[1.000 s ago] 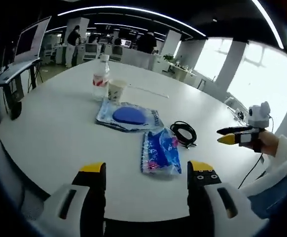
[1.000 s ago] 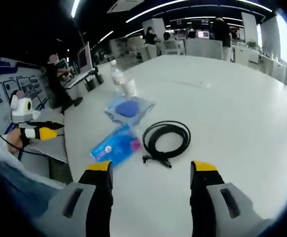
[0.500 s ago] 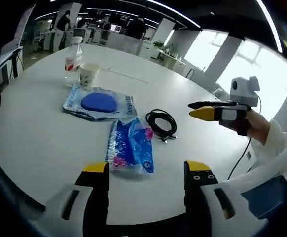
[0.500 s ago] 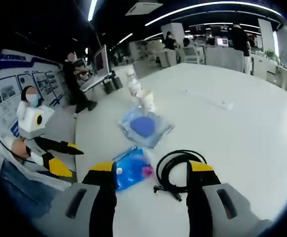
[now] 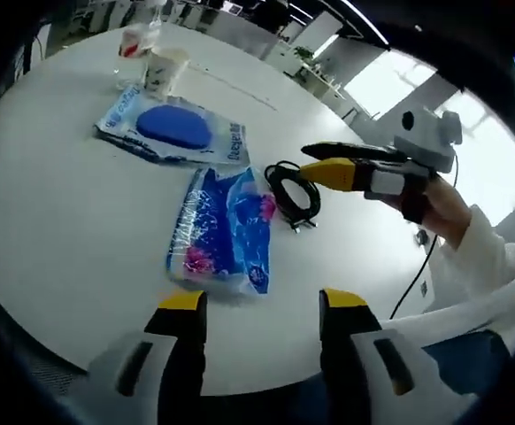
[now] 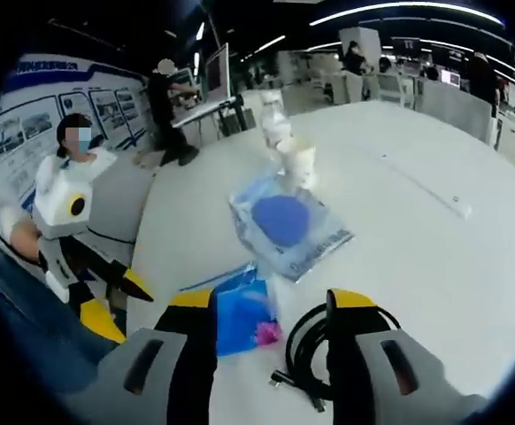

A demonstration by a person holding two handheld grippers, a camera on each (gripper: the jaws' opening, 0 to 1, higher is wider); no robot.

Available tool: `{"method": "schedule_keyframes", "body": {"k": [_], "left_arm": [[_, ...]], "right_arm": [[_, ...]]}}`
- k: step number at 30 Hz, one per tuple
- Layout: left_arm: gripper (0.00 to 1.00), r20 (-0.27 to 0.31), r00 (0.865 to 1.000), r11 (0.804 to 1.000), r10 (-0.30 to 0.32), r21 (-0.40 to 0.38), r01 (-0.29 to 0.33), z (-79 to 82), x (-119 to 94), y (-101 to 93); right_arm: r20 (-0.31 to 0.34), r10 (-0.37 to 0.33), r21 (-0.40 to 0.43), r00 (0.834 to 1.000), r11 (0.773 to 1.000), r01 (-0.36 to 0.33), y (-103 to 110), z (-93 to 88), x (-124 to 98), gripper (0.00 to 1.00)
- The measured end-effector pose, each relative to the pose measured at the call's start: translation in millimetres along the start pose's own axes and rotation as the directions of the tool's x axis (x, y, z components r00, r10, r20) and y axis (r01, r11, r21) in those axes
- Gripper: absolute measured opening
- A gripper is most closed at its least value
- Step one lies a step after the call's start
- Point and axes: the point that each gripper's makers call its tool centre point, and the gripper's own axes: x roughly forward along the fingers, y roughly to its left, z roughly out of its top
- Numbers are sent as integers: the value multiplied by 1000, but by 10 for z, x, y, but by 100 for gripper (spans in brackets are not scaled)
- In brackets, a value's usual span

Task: Arrange the tabletop items into an orderly group along one side of the table until the central work area is clear of visible clutter.

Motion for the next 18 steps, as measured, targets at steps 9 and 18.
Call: {"method": "schedule_keyframes", "body": {"k": [9, 18], "left_arm": [[50, -69, 997, 999, 37, -10, -38, -78, 263, -6], [40, -61, 996, 985, 70, -155, -78, -113, 247, 198]], "right_arm": [[-63, 19, -29, 998, 999, -21, -46, -120, 237, 42], [-104, 82, 2, 991, 997, -83, 114, -257, 414, 12]]}}
